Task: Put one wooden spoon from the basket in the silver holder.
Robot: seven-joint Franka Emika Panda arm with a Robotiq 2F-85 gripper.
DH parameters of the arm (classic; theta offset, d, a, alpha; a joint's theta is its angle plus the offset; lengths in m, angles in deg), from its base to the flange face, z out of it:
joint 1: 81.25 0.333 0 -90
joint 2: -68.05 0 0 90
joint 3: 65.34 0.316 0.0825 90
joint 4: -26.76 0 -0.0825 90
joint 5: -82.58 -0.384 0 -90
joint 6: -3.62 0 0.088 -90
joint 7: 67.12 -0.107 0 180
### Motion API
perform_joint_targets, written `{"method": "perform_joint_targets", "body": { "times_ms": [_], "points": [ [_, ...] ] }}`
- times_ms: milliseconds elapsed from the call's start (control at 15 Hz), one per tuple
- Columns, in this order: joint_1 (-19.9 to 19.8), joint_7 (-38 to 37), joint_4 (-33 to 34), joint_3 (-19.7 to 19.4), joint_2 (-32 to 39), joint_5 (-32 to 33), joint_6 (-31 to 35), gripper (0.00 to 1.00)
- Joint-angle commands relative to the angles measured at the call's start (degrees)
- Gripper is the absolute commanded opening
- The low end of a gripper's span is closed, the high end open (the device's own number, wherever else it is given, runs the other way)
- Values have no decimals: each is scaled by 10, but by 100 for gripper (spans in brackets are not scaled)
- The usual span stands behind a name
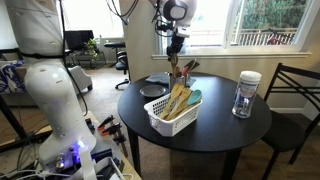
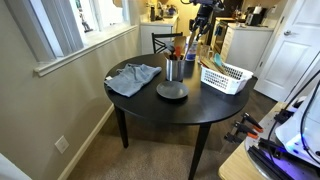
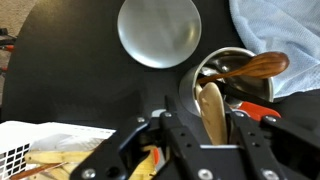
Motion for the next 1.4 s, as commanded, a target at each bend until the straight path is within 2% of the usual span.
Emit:
{"method": "perform_joint_targets", "body": {
  "times_ms": [0,133,267,333,467,733,1133,1333],
  "points": [
    [4,-35,-14,4,-7,7,5,73],
    [10,-65,-23,5,-15,22,15,86],
    [20,-107,-43,5,-35,46,65,98],
    [25,-113,-55,8,-48,60,103,100],
    [33,-117,-65,14,-61,90,144,100],
    [42,-133,-75,27,-73,130,178,100],
    [44,-163,-72,37,-73,161,167,100],
    [45,-232,-75,36,-76,197,171,100]
  ]
}}
